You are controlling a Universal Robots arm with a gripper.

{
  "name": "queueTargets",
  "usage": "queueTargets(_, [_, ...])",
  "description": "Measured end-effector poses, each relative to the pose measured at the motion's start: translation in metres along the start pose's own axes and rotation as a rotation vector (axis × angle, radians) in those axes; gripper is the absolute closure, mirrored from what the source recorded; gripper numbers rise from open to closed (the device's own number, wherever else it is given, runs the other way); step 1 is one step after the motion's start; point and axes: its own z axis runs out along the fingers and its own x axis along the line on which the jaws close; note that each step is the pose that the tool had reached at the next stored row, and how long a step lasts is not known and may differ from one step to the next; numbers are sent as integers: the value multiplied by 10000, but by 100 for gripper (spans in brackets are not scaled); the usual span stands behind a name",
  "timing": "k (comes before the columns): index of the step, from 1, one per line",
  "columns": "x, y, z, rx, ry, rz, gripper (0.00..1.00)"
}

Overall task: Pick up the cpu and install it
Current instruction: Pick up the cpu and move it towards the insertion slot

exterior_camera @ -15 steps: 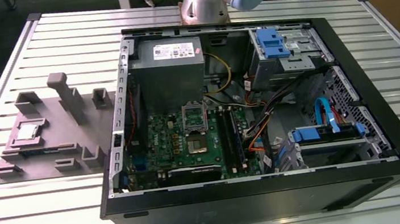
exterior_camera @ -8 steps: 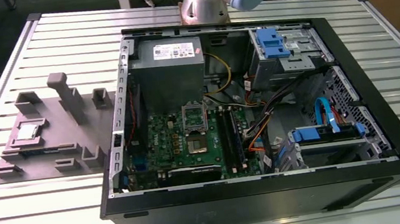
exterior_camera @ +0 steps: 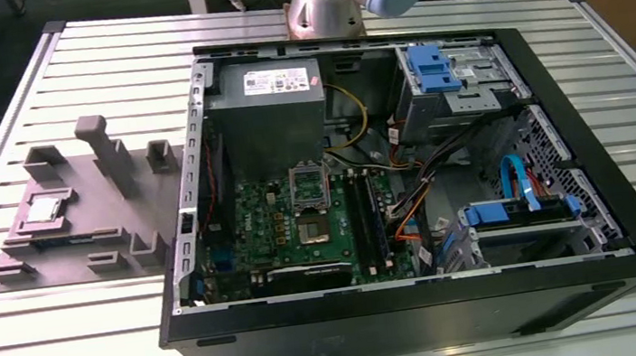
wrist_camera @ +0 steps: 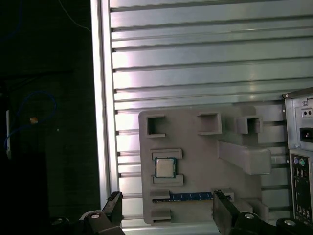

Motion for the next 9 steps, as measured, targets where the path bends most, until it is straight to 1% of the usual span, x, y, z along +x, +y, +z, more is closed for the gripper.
queueTargets(3, [-1, -1, 18, 3, 32, 2, 18])
queueTargets(7, [-3, -11, 87, 2, 39, 0, 18])
queueTargets(8, [-3, -14, 103, 3, 44, -41, 18])
queueTargets(9, [-4, -14, 116, 7, 50, -173, 18])
